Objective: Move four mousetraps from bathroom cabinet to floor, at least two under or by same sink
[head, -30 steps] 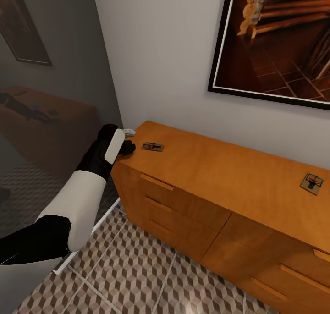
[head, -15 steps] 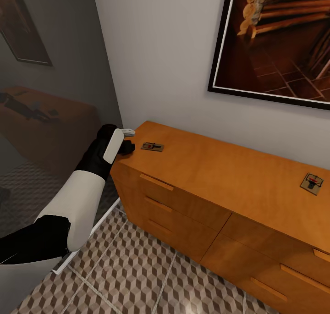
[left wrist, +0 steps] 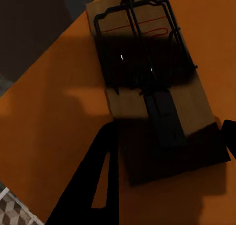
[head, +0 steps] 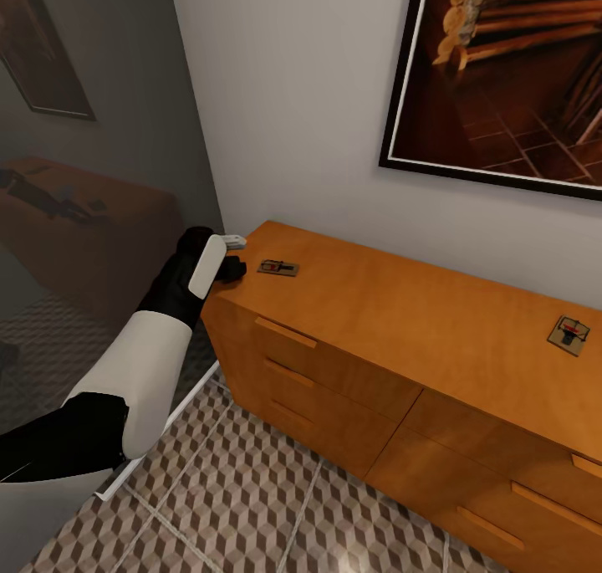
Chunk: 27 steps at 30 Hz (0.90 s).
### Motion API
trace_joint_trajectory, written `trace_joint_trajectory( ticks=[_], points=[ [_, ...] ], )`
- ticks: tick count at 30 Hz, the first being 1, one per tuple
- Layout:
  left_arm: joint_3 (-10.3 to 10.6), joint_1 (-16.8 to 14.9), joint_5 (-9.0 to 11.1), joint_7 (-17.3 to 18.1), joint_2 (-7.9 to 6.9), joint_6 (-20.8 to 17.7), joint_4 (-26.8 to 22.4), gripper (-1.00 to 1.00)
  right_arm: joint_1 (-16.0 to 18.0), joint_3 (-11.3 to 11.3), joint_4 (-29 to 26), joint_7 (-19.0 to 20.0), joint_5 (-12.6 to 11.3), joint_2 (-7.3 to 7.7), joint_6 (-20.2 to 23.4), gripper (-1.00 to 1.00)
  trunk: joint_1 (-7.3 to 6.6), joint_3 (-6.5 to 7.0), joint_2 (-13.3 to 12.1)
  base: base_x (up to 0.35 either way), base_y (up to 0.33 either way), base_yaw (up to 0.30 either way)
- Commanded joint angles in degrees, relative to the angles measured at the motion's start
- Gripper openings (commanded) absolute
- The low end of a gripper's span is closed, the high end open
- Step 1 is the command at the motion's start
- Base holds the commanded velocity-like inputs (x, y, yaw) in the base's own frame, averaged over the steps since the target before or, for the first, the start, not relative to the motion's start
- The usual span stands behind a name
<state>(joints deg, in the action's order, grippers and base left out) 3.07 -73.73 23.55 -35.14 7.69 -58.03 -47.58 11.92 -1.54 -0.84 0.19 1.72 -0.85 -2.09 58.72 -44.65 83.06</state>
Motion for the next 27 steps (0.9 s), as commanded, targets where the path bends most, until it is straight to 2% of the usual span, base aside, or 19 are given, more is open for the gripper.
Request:
trace_joint_trajectory(
  ticks=[1, 6, 12, 16, 27],
  points=[
    [0.1, 0.0, 0.5, -0.6, -0.04, -0.2, 2.2, -1.0, 0.0, -0.1, 0.1, 0.2, 0.0, 0.01, -0.2, -1.0, 0.0, -0.05, 0.0, 0.0, 0.0, 0.0],
    [0.0, 0.0, 0.5, -0.6, -0.04, -0.2, 1.4, -1.0, 0.0, -0.1, 0.1, 0.2, 0.0, 0.03, -0.2, -1.0, 0.0, -0.05, 0.0, 0.0, 0.0, 0.0],
    [0.0, 0.0, 0.5, -0.6, 0.02, -0.3, -3.8, -1.0, 0.0, -0.1, 0.1, 0.2, 0.0, -0.02, -0.2, -1.0, 0.0, -0.05, 0.0, 0.0, 0.0, 0.0],
    [0.0, 0.0, 0.5, -0.6, 0.1, -0.3, -5.3, -1.0, 0.0, -0.1, 0.1, 0.2, 0.0, -0.02, -0.2, -1.0, 0.0, -0.05, 0.0, 0.0, 0.0, 0.0],
    [0.0, 0.0, 0.5, -0.6, 0.22, -0.3, -6.3, -1.0, 0.0, -0.1, 0.1, 0.2, 0.0, -0.01, -0.2, -1.0, 0.0, -0.05, 0.0, 0.0, 0.0, 0.0]
  ],
)
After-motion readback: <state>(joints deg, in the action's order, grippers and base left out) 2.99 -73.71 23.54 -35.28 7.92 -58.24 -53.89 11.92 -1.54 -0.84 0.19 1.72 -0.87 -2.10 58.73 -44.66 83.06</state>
